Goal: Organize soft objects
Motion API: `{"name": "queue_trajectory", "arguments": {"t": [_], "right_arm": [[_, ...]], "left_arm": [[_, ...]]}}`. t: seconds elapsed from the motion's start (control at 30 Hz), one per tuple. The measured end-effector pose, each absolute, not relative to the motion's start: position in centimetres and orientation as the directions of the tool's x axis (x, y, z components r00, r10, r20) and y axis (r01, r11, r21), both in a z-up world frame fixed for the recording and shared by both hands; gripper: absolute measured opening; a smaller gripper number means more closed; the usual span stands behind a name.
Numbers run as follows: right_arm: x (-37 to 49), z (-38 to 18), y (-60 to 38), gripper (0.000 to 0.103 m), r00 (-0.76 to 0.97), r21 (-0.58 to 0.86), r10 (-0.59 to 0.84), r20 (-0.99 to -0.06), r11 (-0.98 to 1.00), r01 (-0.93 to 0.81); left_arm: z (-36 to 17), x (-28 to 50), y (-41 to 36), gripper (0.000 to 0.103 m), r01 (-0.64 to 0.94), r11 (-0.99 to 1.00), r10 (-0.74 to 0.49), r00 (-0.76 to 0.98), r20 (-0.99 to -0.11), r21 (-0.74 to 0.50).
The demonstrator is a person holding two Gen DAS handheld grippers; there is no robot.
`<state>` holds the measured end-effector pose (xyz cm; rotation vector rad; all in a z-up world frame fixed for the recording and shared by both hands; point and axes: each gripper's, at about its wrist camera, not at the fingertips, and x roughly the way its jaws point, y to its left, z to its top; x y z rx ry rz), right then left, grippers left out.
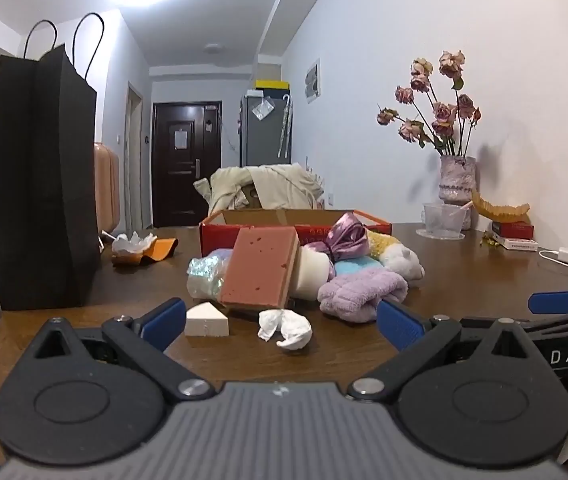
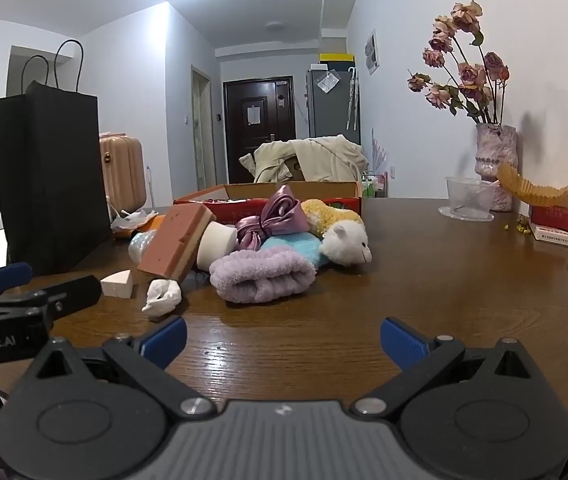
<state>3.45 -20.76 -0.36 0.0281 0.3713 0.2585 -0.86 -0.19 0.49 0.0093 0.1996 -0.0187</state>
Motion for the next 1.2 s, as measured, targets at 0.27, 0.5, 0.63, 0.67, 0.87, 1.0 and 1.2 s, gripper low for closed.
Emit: {"name": "queue_trajectory", "arguments": {"t": [0.27,0.5,0.63,0.67,0.87,1.0,1.2], "right_arm": [[3.41,-0.48,-20.66,0.103,0.901,0.071,0.256,-0.35,0.966,-0.248],[3.4,-0.55,-20.67,0.103,0.9,0.072,0.258,-0.351,0.966,-0.248],[3.4,-0.69,-20.6,0.103,0.899,0.072,0.259,-0.352,0.966,-0.25],[3.38,-0.7,-20.59,0.103,0.899,0.072,0.259,-0.353,0.966,-0.25],[3.46,-0.93,-20.74,0.103,0.901,0.079,0.253,-0.353,0.967,-0.241],[3.56,-0.99,-20.78,0.103,0.899,0.083,0.248,-0.361,0.969,-0.234],[3.49,-0.99,-20.5,0.103,0.901,0.07,0.241,-0.362,0.97,-0.231]], "left_arm": [[0.63,-0.94,-0.2,0.103,0.026,1.0,-0.024,0.982,-0.185,0.01],[0.6,-1.0,-0.19,0.103,0.024,1.0,-0.022,0.982,-0.189,0.009],[0.48,-1.04,-0.14,0.103,0.022,1.0,-0.021,0.981,-0.193,0.006],[0.46,-1.02,-0.15,0.103,0.022,1.0,-0.021,0.98,-0.196,0.004],[0.08,-0.7,-0.07,0.103,0.031,1.0,-0.031,0.977,-0.21,-0.003],[-0.06,-0.47,0.01,0.103,0.045,0.999,-0.046,0.976,-0.211,-0.01],[-0.2,-0.47,0.11,0.103,0.067,0.998,-0.069,0.975,-0.212,-0.016]]}}
